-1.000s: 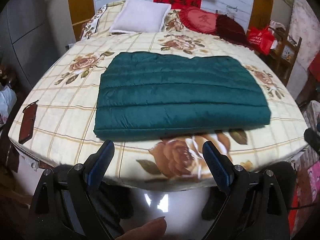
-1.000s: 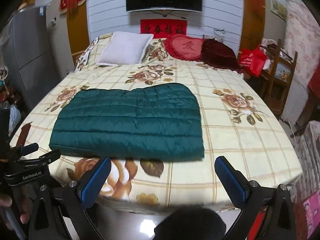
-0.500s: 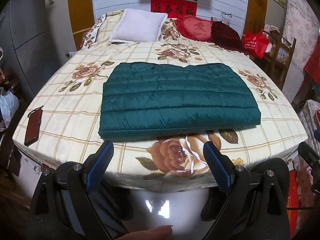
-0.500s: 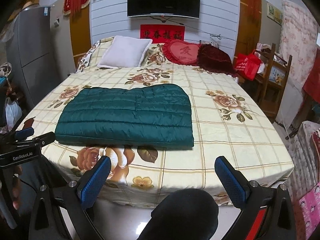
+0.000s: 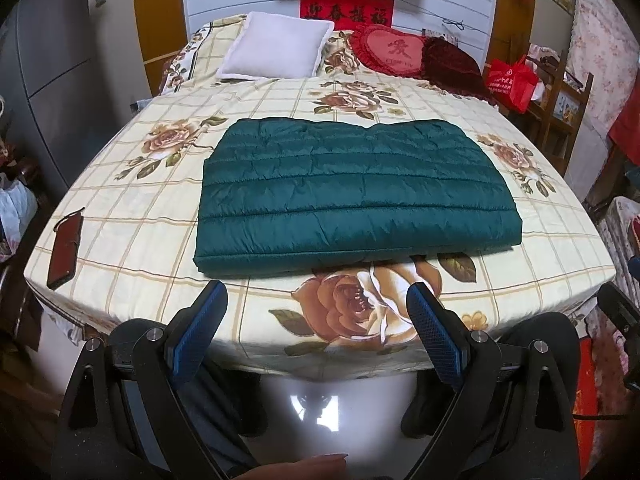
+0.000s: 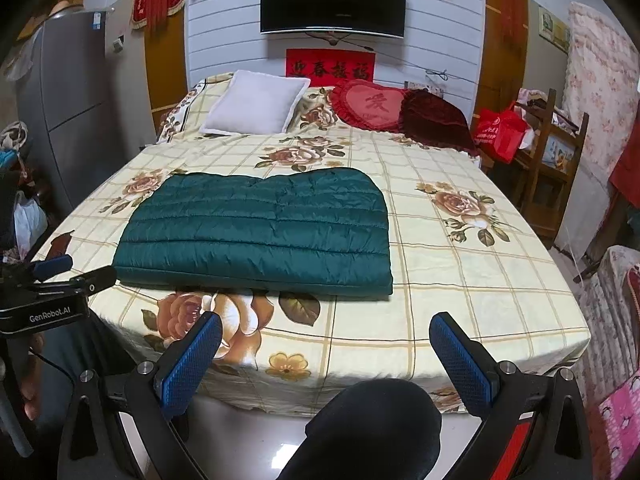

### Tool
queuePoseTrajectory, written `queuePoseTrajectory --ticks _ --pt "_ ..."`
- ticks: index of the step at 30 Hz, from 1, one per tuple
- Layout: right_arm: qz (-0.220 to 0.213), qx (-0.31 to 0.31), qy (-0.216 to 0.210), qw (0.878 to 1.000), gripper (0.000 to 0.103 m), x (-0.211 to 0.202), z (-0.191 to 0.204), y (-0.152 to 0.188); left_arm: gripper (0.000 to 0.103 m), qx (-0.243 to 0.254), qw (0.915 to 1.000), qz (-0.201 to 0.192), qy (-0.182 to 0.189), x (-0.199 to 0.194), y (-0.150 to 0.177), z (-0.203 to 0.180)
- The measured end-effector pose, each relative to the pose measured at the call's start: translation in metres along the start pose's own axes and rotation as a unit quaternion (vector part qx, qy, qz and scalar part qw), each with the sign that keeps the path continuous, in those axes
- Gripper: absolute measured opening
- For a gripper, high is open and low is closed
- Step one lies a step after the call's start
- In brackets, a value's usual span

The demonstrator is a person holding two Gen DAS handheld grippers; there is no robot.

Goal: Fold large clothes

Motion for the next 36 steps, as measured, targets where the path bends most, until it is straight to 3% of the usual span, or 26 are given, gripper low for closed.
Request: queuePoseTrajectory --ticks 36 --pt "0.001 -0.002 -0.003 1.0 0.103 0.0049 0.0022 -0.0033 0.091 -0.003 1.0 0.001 0.006 0.006 0.0006 -0.0043"
Point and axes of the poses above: each gripper's, at about its wrist camera, not at the fingertips, and x roughly the way its jaws point, z to its left, y to its underside, the point moved 9 cm from there along x, roughly the way its jaws point, and after that the axes turned 1 degree about z, right-handed, at the moved point
